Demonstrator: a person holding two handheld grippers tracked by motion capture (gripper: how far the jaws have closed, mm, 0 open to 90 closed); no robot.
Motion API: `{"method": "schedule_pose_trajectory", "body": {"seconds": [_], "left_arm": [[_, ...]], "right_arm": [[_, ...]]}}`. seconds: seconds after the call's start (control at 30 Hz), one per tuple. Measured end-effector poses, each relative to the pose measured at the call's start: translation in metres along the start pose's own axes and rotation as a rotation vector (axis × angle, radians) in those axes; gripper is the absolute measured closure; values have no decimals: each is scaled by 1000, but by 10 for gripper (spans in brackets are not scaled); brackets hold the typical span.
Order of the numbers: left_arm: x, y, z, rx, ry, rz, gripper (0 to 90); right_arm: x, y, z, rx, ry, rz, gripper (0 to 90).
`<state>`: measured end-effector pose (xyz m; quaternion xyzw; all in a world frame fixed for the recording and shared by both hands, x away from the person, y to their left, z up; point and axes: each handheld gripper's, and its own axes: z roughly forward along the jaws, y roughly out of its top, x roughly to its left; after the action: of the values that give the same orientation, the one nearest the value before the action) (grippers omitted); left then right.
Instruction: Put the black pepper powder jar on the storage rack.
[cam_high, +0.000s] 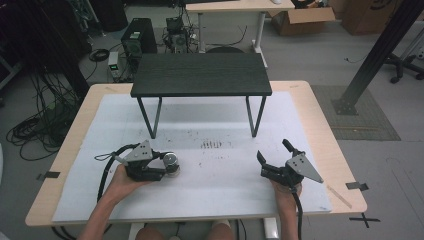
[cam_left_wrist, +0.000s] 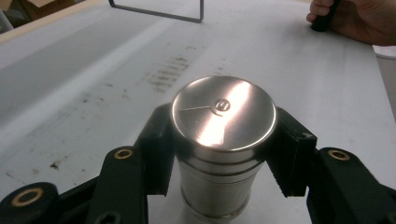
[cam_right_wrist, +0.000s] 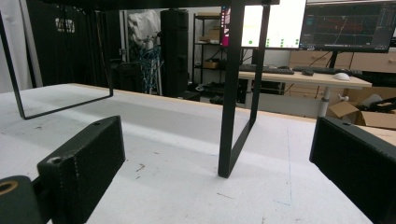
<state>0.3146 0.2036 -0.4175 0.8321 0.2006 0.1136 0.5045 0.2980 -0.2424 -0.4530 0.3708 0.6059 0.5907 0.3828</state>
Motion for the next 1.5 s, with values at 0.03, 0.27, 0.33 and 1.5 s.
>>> {"method": "schedule_pose_trajectory", "body": {"seconds": [0.03, 0.27, 0.33, 1.5], "left_arm": [[0, 2, -1, -1, -1, 4, 490], [1, 22, -8, 2, -9, 19, 490], [2, 27, -9, 2, -9, 23, 490], [32, 149, -40, -21, -1, 47, 490]], "right_arm": [[0, 0, 0, 0, 0, 0, 29], [0, 0, 0, 0, 0, 0, 30], [0, 0, 0, -1, 0, 0, 30], [0, 0, 0, -1, -2, 5, 32]]}}
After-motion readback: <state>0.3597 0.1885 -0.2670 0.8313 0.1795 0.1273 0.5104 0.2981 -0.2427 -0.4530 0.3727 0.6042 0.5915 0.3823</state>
